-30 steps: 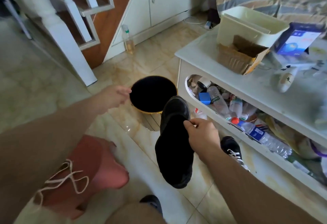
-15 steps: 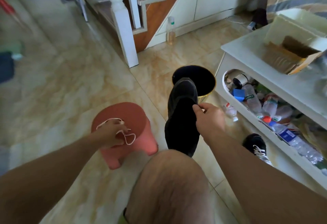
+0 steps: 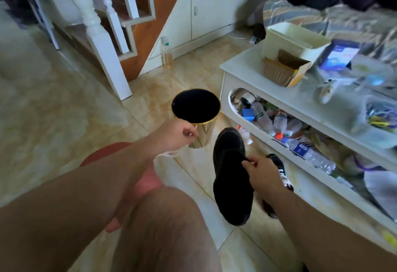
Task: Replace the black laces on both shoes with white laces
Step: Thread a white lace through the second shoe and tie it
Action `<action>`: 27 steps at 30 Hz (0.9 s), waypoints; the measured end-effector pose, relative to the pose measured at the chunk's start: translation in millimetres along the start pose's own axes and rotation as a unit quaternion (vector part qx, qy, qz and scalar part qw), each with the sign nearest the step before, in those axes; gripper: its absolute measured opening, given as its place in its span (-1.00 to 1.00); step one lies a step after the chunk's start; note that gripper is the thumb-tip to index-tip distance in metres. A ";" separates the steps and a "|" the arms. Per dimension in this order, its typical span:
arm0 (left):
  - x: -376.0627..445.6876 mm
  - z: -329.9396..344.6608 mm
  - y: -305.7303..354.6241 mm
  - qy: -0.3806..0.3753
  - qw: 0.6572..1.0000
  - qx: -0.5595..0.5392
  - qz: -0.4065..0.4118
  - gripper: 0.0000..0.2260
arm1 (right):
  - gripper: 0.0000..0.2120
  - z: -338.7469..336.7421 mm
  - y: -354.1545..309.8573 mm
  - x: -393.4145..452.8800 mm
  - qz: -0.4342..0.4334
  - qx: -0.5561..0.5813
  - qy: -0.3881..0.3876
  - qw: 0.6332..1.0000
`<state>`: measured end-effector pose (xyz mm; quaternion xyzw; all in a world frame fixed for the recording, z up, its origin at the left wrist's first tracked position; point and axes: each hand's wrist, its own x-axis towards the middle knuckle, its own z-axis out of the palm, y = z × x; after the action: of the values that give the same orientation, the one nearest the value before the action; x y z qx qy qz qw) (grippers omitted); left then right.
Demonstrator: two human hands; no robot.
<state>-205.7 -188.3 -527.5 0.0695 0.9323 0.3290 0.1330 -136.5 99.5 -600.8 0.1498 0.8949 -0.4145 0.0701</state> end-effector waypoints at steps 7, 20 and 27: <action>64.5 71.0 150.6 -0.141 0.987 -0.001 0.080 -0.87 | -0.68 -29.7 117.9 1.9 0.133 0.054 -0.077 0.987; 103.8 189.6 179.0 -0.235 0.970 -0.057 0.012 -0.60 | -0.61 13.3 213.7 27.2 0.150 -0.046 -0.194 0.968; 105.5 193.1 168.2 -0.245 0.968 -0.060 0.010 -0.66 | -0.57 11.6 254.9 -1.0 0.150 -0.144 -0.228 0.951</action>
<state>-242.7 79.6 -587.0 0.1487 0.8493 0.3583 0.3579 -52.4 246.4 -791.7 0.1723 0.8723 -0.2891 0.3547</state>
